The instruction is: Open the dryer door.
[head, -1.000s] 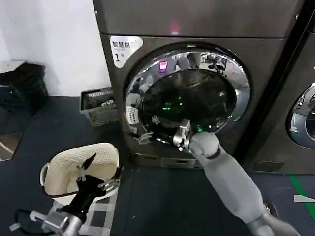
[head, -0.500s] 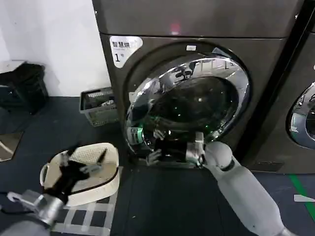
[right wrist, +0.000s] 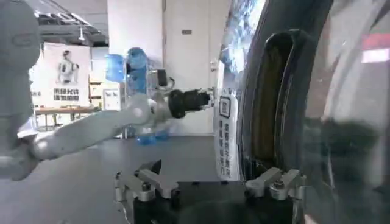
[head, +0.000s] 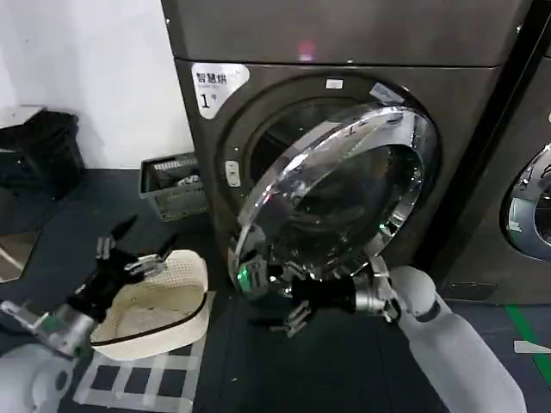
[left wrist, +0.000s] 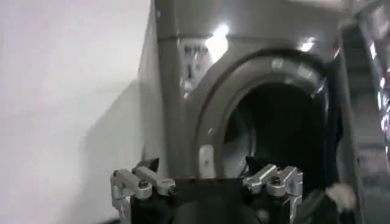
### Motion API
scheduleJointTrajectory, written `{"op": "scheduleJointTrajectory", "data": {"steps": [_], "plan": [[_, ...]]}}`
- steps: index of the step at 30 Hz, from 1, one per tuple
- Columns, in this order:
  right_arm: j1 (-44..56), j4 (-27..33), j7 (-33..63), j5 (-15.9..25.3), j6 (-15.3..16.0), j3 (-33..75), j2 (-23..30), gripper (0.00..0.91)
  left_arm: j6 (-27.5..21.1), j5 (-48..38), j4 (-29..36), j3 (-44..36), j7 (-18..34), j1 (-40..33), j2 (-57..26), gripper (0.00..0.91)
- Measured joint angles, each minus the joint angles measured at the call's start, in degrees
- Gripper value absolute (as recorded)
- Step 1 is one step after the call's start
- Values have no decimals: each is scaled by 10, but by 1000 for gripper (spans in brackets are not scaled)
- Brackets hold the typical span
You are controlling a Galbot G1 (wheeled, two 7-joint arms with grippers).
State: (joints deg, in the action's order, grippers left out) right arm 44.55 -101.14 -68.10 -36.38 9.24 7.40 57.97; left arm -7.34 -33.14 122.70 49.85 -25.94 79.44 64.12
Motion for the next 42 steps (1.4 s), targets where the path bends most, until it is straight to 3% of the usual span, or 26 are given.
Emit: {"op": "scheduleJointTrajectory", "data": {"steps": [7, 15, 28, 42], "plan": [[26, -27, -55, 1, -8, 26, -12, 907, 13, -123, -52, -57, -50, -44, -67, 907], [66, -55, -97, 6, -10, 60, -27, 907, 30, -163, -94, -141, -68, -127, -119, 907], [172, -100, -130, -2, -33, 167, -59, 907, 46, -167, -163, -323, -88, -247, -136, 907], [247, -39, -156, -12, -59, 385, -95, 907, 45, -134, -197, -439, -86, -313, -88, 907]]}}
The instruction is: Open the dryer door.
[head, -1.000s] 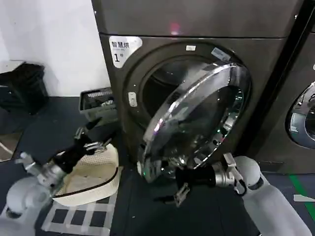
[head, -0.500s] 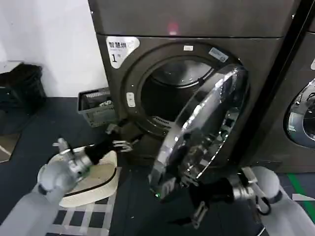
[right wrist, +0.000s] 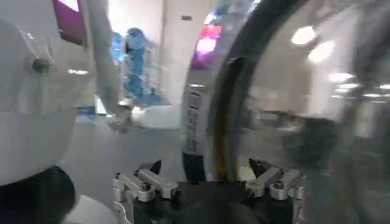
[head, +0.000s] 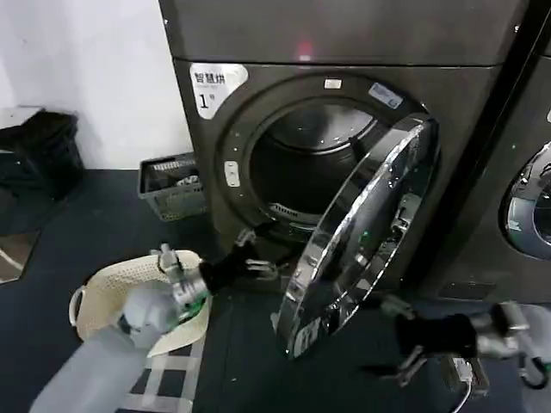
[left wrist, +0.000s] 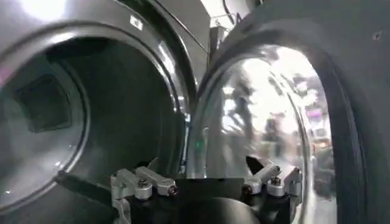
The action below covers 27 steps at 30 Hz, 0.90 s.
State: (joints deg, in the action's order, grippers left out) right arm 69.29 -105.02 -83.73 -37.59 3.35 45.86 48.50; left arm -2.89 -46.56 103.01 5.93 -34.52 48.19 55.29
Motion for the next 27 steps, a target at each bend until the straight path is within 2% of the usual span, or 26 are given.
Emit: {"op": "scheduleJointTrajectory", "data": {"steps": [6, 18, 20, 22, 23, 25, 27], "plan": [[12, 34, 0, 40, -15, 88, -4, 907, 0, 5, -8, -37, -3, -25, 17, 907], [64, 110, 42, 12, -8, 352, 8, 907, 13, 12, -12, -116, -26, -62, 28, 907], [79, 112, 69, 10, 11, 395, 15, 907, 15, 12, -14, -126, -28, -68, 32, 907], [96, 109, 123, -11, 37, 435, 25, 907, 17, 16, -17, -137, -27, -74, 37, 907], [105, 107, 154, -17, 39, 453, 30, 907, 17, 17, -17, -143, -26, -77, 40, 907], [121, 104, 215, -24, 26, 481, 38, 907, 17, 19, -15, -155, -24, -82, 45, 907], [138, 105, 296, -36, -5, 507, 47, 907, 18, 21, -17, -169, -22, -89, 53, 907]]}}
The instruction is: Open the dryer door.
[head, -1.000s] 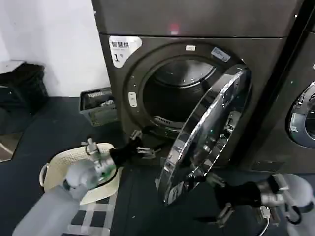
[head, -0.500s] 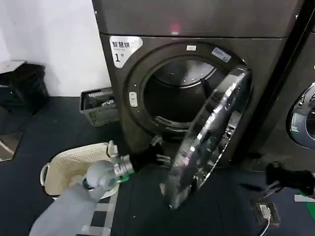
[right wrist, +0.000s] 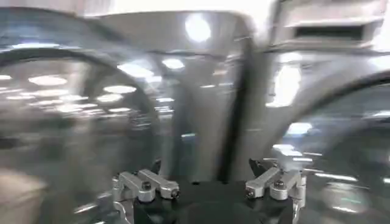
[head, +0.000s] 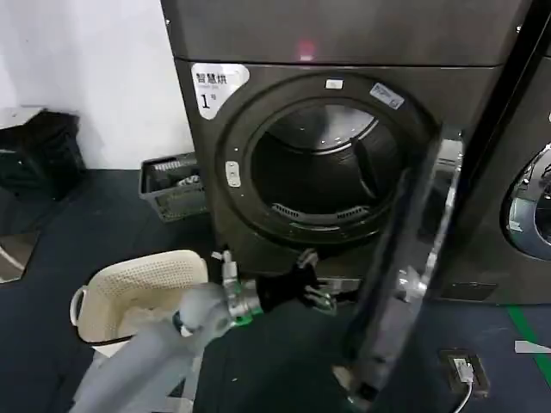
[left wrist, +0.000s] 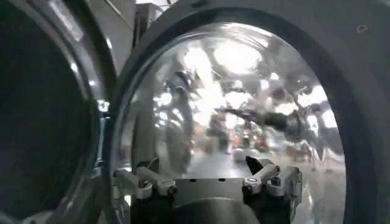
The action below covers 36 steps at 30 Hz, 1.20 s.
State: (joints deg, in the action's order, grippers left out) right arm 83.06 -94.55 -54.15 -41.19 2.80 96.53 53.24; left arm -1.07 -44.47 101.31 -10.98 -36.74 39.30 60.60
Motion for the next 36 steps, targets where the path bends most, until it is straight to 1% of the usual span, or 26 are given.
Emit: {"op": "scheduleJointTrajectory", "data": {"steps": [2, 3, 6, 8, 10, 12, 13, 16, 20, 22, 24, 27, 32, 36], "plan": [[16, 1, 76, -4, -32, 19, 3, 907, 3, 2, -5, -14, 2, -7, 8, 907], [23, 3, 111, -4, -41, 28, 3, 907, 3, 2, -6, -21, 4, -11, 13, 907], [43, -1, 200, 0, -42, 58, 5, 907, 4, 6, -13, -41, 8, -23, 26, 907], [56, -4, 262, 19, -43, 75, 6, 907, 1, 14, -18, -57, 26, -32, 36, 907], [64, 0, 321, 29, -42, 91, 3, 907, -5, 16, -24, -71, 45, -39, 46, 907], [67, 11, 361, 36, -42, 110, -3, 907, -5, 19, -32, -85, 55, -46, 58, 907], [69, 20, 376, 51, -48, 123, -7, 907, -3, 21, -36, -90, 57, -51, 64, 907], [73, 40, 411, 98, -46, 156, -16, 907, -1, 23, -48, -110, 66, -65, 85, 907], [76, 69, 474, 121, -17, 196, -25, 907, 0, 28, -67, -137, 76, -87, 118, 907], [81, 78, 495, 125, -11, 214, -28, 907, 1, 28, -80, -149, 79, -98, 139, 907], [87, 87, 504, 128, -3, 232, -32, 907, 3, 32, -94, -160, 80, -110, 160, 907], [98, 91, 506, 113, 10, 259, -35, 907, 5, 36, -115, -178, 82, -125, 191, 907], [111, 89, 513, 95, 19, 289, -37, 907, 9, 56, -150, -197, 93, -141, 237, 907], [119, 82, 515, 87, 25, 306, -38, 907, 20, 75, -185, -200, 112, -150, 272, 907]]}}
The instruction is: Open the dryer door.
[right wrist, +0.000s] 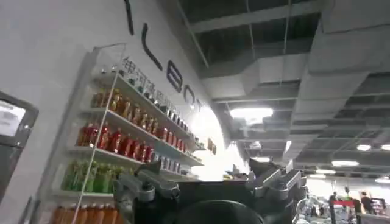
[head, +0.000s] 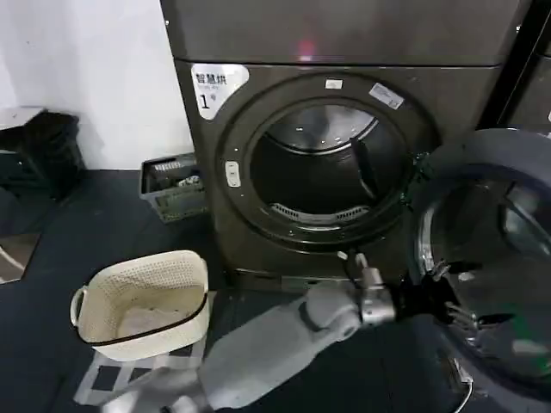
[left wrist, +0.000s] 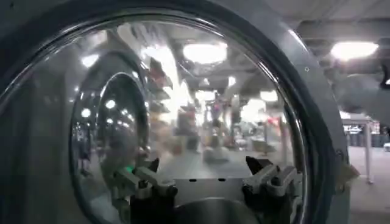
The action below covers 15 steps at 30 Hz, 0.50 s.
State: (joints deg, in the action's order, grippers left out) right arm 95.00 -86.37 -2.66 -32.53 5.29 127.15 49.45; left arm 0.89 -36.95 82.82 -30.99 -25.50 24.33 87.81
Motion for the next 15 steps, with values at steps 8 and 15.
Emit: {"op": "scheduleJointTrajectory", "data": {"steps": [8, 15], "plan": [[16, -10, -4, 0, 2, 18, 3, 907, 34, 52, -65, -5, 18, -20, 44, 907], [25, -11, -8, -3, 0, 29, 6, 907, 48, 89, -112, -6, 45, -29, 44, 907]]}}
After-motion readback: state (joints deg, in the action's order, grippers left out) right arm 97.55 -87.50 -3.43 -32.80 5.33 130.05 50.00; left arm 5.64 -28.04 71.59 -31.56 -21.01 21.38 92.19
